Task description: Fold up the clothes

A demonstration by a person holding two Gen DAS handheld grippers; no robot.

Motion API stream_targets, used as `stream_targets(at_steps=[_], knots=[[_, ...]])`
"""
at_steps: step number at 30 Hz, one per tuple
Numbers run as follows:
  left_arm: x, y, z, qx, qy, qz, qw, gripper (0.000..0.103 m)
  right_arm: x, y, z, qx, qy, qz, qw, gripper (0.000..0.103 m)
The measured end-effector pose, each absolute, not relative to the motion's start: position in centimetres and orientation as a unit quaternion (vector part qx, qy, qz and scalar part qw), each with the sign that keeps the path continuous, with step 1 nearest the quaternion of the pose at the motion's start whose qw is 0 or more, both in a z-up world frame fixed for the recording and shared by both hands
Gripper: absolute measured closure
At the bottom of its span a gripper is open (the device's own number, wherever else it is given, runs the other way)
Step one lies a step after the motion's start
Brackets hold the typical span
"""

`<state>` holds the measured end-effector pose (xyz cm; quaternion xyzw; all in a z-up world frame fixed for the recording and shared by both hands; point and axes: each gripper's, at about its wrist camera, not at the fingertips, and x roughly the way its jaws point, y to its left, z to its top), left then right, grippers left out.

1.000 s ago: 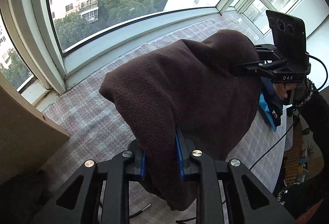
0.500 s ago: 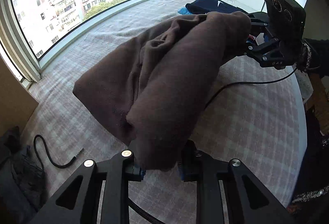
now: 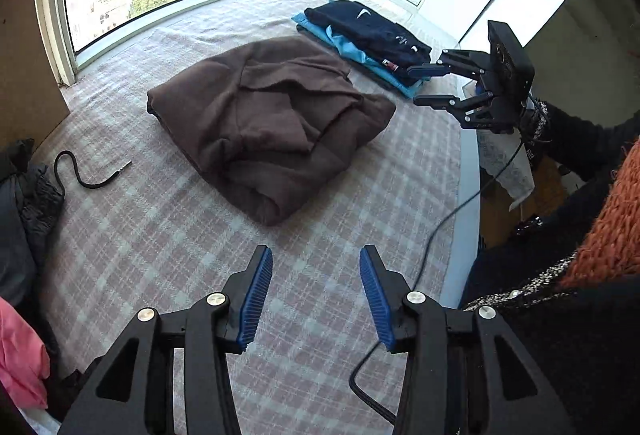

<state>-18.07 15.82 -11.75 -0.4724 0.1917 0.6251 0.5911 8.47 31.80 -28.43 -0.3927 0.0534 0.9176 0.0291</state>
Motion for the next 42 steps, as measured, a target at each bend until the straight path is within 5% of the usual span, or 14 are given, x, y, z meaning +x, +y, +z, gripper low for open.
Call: stream_targets(at_steps=[1,3,9,13,16,19,21,28,30,36,42], knots=[[-18.7,15.8,-10.8,-0.462,0.184,0.641,0.584,0.036,7.5,32.9,-29.1,-0.4,0.102,0.91,0.031,0.039],[-20.0,16.2,-9.7,-0.45,0.161,0.664,0.575,0.029,5.3,35.0,-31.0,-0.418,0.196,0.887,0.028,0.039],[-21.8,22.5,-15.3,-0.499,0.131,0.649,0.559,0.032,3.0,35.5,-36.3,-0.446,0.331,0.831,-0.003,0.04],[-22.0,25.3,-19.1,-0.543,0.096,0.613,0.566,0.031,3.4,36.4,-39.6,-0.508,0.319,0.799,0.036,0.04],[-21.5,25.8,-22.0,-0.554,0.16,0.617,0.535,0.031,5.3,37.6,-39.6,-0.498,0.345,0.794,0.054,0.041],[-22.4,23.9,-22.7,-0.578,0.137,0.613,0.521,0.033,5.9,36.7,-36.1,-0.438,0.324,0.837,0.045,0.051],[-22.5,23.0,-21.0,-0.566,0.114,0.627,0.522,0.033,4.8,35.7,-35.4,-0.429,0.319,0.845,0.012,0.072],[-18.7,25.2,-20.4,-0.541,0.12,0.593,0.585,0.031,3.8,36.2,-39.9,-0.494,0.33,0.805,0.001,0.103],[-19.0,25.1,-22.7,-0.565,0.15,0.597,0.55,0.032,4.4,36.4,-38.9,-0.493,0.328,0.806,0.012,0.102],[-20.5,22.9,-21.0,-0.573,0.115,0.623,0.52,0.033,2.8,37.4,-37.1,-0.466,0.361,0.807,0.02,0.076],[-22.6,24.8,-21.4,-0.59,0.051,0.632,0.499,0.031,0.5,38.7,-38.4,-0.474,0.389,0.789,0.032,0.075]])
